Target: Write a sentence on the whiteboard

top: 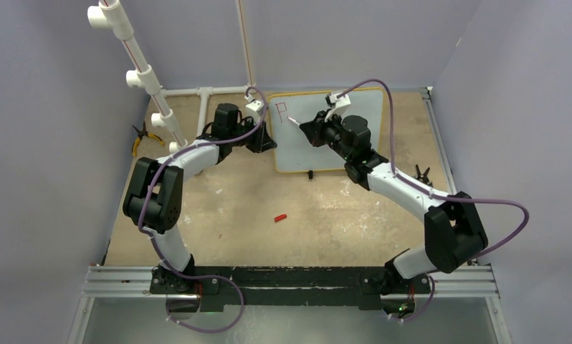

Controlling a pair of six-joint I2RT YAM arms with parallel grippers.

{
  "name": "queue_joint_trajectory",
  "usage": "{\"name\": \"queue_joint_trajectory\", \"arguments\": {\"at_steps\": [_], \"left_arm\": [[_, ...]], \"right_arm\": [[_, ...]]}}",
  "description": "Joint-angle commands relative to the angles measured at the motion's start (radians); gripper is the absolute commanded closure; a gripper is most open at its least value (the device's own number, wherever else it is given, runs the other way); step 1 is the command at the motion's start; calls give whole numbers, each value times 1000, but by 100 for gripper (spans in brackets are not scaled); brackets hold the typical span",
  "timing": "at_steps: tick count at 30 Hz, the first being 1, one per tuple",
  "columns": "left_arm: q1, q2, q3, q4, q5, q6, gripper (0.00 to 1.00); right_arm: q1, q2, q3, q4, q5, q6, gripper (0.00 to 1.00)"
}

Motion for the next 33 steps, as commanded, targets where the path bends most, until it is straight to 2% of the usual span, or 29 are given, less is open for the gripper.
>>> {"name": "queue_joint_trajectory", "arguments": {"at_steps": [1, 13, 33], "left_arm": [[-7, -9, 27, -11, -32, 38, 100], [-9, -13, 28, -13, -34, 42, 100], [-10, -16, 31, -15, -37, 43, 100]], "right_arm": [[-4, 2, 45, 55, 30, -1, 100], [-4, 28, 71, 78, 34, -47, 100], [-1, 53, 50, -9, -27, -79, 100]]}}
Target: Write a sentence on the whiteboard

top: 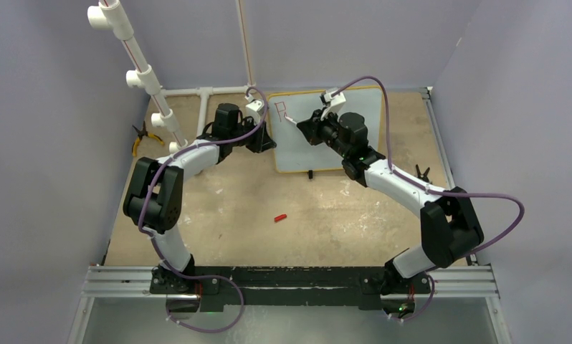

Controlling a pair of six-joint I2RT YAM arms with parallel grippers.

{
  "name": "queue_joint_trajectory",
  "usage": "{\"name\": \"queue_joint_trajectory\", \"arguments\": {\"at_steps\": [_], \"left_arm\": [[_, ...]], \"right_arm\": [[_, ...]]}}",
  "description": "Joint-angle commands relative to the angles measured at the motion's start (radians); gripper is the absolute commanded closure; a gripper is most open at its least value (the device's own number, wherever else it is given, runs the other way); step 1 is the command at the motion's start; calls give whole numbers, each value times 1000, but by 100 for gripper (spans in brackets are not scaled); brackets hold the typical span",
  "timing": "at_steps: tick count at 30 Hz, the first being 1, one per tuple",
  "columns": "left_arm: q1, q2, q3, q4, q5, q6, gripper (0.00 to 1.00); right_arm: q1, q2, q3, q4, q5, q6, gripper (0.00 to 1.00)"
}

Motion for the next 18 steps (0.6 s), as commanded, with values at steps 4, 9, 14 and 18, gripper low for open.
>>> {"name": "queue_joint_trajectory", "arguments": {"at_steps": [4, 9, 14, 18], "left_arm": [[-7, -16, 27, -6, -9, 29, 100], [-7, -16, 27, -7, -10, 31, 100], [-7, -16, 28, -7, -10, 31, 100], [-7, -16, 28, -7, -10, 31, 100]], "right_arm": [[0, 5, 13, -34, 4, -37, 100], [0, -8, 15, -50, 45, -37, 100], [0, -21, 20, -65, 68, -40, 100], [0, -31, 23, -60, 87, -40, 100]]}}
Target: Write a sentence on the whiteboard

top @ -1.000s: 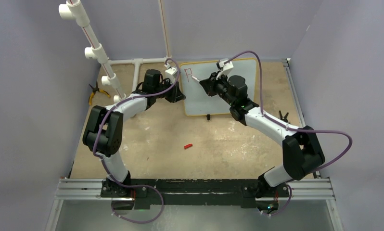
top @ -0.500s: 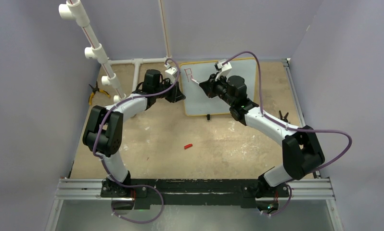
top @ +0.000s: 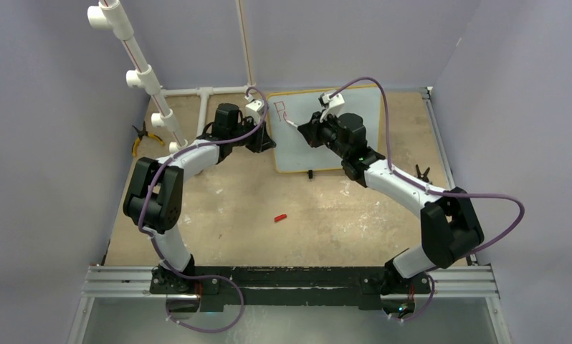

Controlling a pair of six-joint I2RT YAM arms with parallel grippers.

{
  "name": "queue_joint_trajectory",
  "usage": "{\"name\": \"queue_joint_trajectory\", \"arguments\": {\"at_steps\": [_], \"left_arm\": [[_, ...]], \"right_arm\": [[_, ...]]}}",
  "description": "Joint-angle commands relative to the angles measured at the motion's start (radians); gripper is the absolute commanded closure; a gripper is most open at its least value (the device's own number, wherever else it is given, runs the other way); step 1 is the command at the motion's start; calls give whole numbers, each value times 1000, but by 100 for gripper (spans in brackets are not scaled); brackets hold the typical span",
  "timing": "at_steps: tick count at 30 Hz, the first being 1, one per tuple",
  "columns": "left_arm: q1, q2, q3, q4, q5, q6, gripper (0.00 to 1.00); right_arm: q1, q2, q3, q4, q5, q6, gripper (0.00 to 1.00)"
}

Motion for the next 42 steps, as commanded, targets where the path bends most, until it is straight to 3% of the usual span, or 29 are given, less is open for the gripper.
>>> {"name": "queue_joint_trajectory", "arguments": {"at_steps": [1, 26, 42], "left_arm": [[-7, -16, 28, -7, 2, 31, 100], [-11, -16, 27, -8, -6, 28, 100], [-11, -14, 29, -11, -13, 26, 100]], "right_arm": [[-3, -32, 24, -4, 77, -27, 100], [-2, -65, 61, 41, 17, -17, 100], [-3, -103, 1, 50, 99, 27, 100]]}}
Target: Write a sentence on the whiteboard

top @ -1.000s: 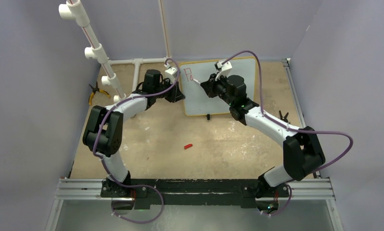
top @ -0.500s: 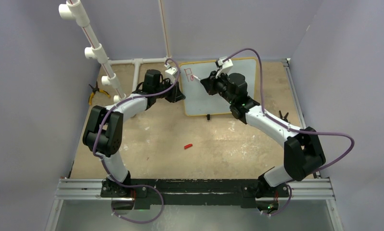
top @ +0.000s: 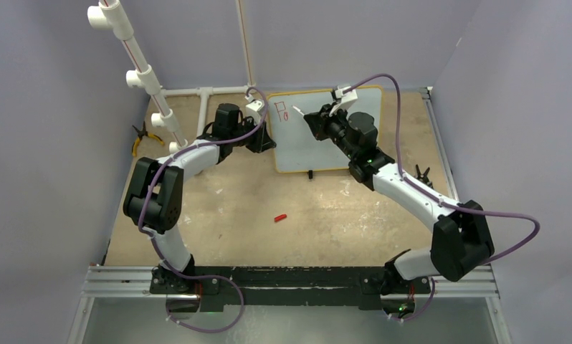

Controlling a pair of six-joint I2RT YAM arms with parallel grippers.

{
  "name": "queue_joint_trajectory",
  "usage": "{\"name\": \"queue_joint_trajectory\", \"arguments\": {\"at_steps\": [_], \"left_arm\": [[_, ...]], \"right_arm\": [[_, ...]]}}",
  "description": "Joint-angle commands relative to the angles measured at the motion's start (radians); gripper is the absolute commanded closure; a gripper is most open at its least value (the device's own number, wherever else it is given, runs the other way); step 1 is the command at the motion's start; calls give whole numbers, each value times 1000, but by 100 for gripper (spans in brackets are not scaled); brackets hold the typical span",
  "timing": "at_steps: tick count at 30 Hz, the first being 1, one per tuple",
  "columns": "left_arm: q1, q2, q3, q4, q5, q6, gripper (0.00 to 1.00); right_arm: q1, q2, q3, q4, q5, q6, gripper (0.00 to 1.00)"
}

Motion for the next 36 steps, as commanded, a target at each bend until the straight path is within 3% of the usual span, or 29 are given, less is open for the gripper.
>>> {"name": "queue_joint_trajectory", "arguments": {"at_steps": [1, 23, 36], "left_arm": [[-9, -14, 29, -8, -10, 26, 100], [-9, -14, 29, -6, -3, 29, 100], [-9, -17, 29, -6, -3, 28, 100]], "right_arm": [[-5, 4, 9, 16, 30, 14, 100], [-4, 82, 59, 24, 72, 5, 100], [-2, 100, 51, -12, -6, -24, 100]]}}
